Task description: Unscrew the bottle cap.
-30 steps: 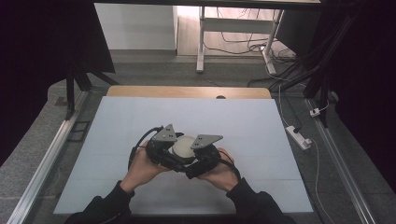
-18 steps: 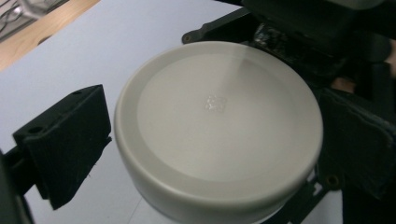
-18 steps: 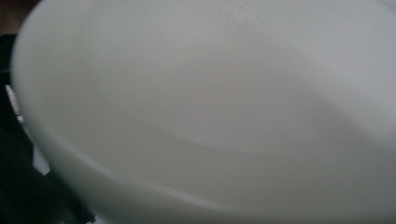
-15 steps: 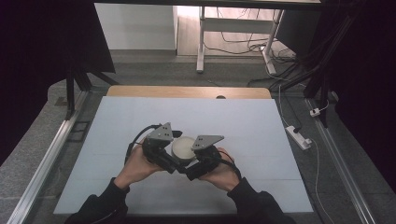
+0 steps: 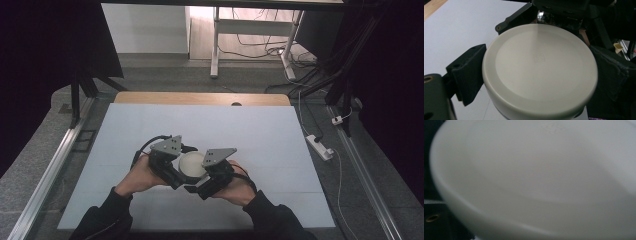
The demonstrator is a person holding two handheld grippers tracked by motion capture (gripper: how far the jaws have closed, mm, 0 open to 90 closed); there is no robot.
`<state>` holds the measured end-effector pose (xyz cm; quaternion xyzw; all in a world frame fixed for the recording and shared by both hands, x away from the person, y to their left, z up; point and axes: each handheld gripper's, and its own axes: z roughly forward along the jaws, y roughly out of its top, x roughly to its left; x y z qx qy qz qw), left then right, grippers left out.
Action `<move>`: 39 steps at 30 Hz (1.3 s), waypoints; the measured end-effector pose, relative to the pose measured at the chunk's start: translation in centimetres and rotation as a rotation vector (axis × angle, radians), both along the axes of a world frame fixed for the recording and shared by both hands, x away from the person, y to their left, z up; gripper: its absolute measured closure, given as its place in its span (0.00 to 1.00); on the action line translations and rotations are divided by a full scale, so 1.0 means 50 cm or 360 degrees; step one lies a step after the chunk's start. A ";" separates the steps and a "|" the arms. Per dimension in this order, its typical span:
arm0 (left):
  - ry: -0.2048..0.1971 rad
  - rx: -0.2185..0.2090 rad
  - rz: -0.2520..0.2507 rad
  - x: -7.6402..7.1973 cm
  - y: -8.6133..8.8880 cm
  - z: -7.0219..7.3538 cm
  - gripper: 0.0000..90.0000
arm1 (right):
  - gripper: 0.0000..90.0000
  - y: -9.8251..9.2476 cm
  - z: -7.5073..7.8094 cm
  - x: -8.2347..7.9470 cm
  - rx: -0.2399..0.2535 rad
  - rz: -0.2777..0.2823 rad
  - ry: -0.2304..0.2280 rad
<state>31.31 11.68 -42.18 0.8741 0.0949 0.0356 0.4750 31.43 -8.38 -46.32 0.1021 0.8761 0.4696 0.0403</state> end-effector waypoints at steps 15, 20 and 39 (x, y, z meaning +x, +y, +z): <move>-0.0003 -0.0038 0.0375 -0.006 -0.025 0.001 0.09 | 0.07 -0.003 -0.004 0.014 -0.0052 -0.0261 -0.0011; 0.0006 -0.0037 0.0391 -0.007 -0.024 0.003 0.09 | 0.07 -0.002 -0.007 0.014 -0.0055 -0.0265 -0.0007; -0.0022 -0.0082 0.0433 -0.013 -0.001 0.024 0.09 | 0.07 -0.009 -0.005 0.017 -0.0052 -0.0257 -0.0013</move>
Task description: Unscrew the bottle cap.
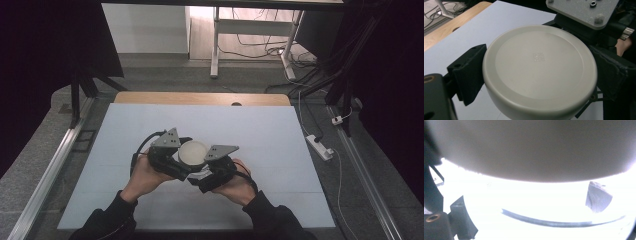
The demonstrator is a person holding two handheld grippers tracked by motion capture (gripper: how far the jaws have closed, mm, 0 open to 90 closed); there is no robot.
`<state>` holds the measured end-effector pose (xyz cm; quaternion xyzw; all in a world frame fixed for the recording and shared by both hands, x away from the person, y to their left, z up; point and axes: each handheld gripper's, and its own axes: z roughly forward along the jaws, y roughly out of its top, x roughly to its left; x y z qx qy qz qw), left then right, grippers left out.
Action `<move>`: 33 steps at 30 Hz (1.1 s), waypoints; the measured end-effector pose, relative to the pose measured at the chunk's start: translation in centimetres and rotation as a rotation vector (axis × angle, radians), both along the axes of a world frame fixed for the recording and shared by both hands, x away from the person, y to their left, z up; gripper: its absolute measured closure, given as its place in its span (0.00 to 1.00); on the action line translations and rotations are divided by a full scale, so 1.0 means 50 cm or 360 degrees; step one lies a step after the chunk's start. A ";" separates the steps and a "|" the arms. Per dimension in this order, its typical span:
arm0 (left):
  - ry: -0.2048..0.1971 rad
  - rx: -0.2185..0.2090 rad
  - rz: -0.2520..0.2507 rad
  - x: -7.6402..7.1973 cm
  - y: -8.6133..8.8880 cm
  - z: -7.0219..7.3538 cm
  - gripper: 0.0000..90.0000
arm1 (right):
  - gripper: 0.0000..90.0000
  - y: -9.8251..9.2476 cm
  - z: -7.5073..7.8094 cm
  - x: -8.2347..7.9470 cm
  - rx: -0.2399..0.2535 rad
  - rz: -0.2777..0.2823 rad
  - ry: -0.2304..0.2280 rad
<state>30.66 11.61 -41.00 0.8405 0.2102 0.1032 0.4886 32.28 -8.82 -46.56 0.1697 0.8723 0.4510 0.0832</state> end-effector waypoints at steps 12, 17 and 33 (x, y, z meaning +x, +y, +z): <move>-0.0005 -0.0004 0.0005 -0.009 0.024 0.004 0.09 | 0.07 -0.011 0.000 0.008 -0.0004 -0.0031 0.0001; 0.0004 -0.0022 -0.0008 -0.016 0.032 0.002 0.09 | 0.07 -0.022 0.003 0.017 0.0004 -0.0061 -0.0006; 0.0007 -0.0033 -0.0102 -0.051 0.043 -0.012 0.09 | 0.07 -0.045 0.008 0.040 0.0006 -0.0138 -0.0028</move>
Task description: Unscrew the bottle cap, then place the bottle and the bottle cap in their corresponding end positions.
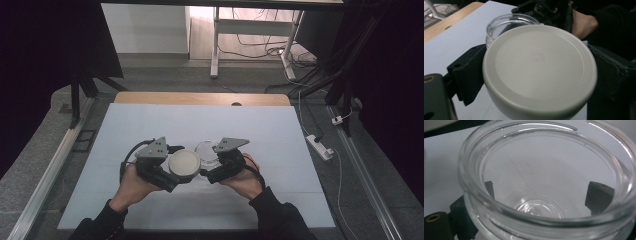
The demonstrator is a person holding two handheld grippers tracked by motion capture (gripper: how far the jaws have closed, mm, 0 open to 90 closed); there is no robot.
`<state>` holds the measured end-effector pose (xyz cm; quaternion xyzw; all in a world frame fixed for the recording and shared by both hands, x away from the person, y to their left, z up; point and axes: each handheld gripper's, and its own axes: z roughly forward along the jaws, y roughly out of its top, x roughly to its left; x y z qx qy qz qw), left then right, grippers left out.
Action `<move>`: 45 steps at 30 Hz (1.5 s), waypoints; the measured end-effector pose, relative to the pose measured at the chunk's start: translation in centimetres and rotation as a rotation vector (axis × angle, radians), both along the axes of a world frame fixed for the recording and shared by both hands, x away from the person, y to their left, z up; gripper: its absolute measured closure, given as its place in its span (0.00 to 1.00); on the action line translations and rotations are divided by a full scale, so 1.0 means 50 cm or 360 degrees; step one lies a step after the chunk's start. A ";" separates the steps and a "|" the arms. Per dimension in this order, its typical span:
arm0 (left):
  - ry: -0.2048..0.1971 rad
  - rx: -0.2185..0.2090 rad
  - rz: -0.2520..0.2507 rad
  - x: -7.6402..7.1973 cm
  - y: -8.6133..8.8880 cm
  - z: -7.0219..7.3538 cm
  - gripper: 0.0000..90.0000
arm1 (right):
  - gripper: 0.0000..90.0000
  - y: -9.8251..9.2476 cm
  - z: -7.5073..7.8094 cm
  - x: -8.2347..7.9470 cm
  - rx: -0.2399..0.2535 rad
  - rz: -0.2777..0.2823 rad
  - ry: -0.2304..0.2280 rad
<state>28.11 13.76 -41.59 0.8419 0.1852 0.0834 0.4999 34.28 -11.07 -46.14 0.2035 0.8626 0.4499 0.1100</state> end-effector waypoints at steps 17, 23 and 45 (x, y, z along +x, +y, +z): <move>-0.0022 0.0012 -0.0165 -0.016 -0.023 -0.046 0.09 | 0.07 -0.002 0.004 0.023 0.0025 -0.0049 0.0007; -0.0011 0.0001 -0.0185 -0.012 -0.029 -0.071 0.09 | 0.07 0.001 0.006 0.036 0.0022 -0.0081 0.0010; 0.0092 0.0099 -0.0205 0.022 -0.063 -0.177 0.09 | 0.07 0.027 -0.032 0.103 -0.0013 -0.0201 0.0026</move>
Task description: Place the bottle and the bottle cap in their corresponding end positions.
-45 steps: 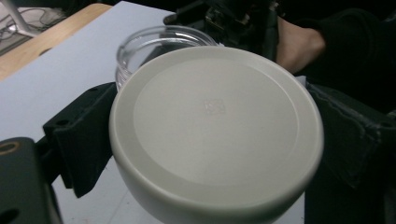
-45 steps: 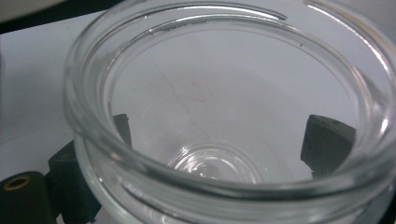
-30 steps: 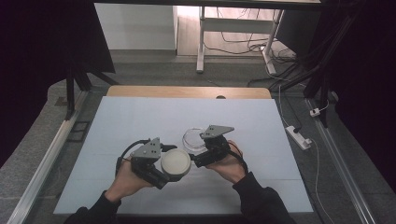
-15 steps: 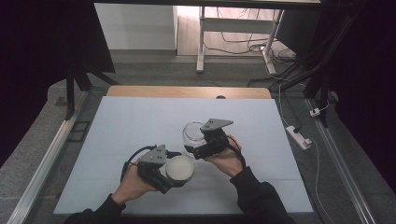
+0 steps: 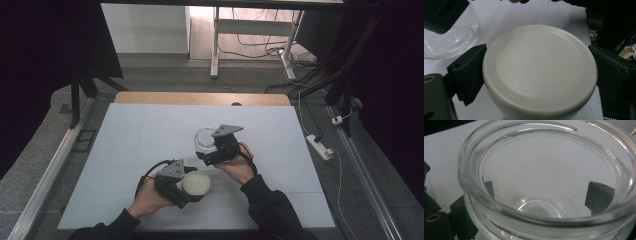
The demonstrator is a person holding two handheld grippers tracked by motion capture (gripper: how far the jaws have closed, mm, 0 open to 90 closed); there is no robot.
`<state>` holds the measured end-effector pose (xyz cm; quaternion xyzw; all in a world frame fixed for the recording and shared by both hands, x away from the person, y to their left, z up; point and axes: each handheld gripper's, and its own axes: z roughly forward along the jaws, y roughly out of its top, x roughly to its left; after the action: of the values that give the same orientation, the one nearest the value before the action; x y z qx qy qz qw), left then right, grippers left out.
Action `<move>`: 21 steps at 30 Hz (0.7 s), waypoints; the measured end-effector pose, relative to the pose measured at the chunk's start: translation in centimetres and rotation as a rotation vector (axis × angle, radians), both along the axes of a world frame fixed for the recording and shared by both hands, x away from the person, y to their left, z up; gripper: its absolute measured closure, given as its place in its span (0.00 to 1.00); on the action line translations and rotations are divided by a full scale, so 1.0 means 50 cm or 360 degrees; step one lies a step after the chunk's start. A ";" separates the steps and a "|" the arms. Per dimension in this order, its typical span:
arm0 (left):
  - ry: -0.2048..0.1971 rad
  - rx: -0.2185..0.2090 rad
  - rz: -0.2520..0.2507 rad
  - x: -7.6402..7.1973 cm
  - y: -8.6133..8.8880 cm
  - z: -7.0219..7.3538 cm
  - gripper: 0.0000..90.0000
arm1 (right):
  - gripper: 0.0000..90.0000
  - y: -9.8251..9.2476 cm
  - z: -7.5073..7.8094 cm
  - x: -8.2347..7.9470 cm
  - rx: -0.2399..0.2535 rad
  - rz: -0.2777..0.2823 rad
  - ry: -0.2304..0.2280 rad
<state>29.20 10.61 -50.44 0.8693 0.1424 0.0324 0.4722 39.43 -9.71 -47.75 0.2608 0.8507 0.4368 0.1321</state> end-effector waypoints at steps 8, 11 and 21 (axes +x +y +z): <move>0.0013 0.0003 0.0000 0.019 -0.015 -0.021 0.09 | 0.07 0.018 -0.013 0.024 -0.0008 -0.0029 -0.0004; 0.0001 0.0028 -0.0007 0.025 -0.024 -0.028 0.09 | 0.07 0.024 -0.017 0.034 -0.0010 -0.0038 -0.0006; -0.0011 0.0125 -0.0028 0.043 -0.046 -0.051 0.09 | 0.07 0.034 -0.038 0.062 -0.0042 -0.0077 0.0009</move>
<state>31.34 8.32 -52.97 0.8882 0.1319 0.0369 0.4386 42.55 -7.99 -49.65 0.2807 0.8502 0.4215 0.1437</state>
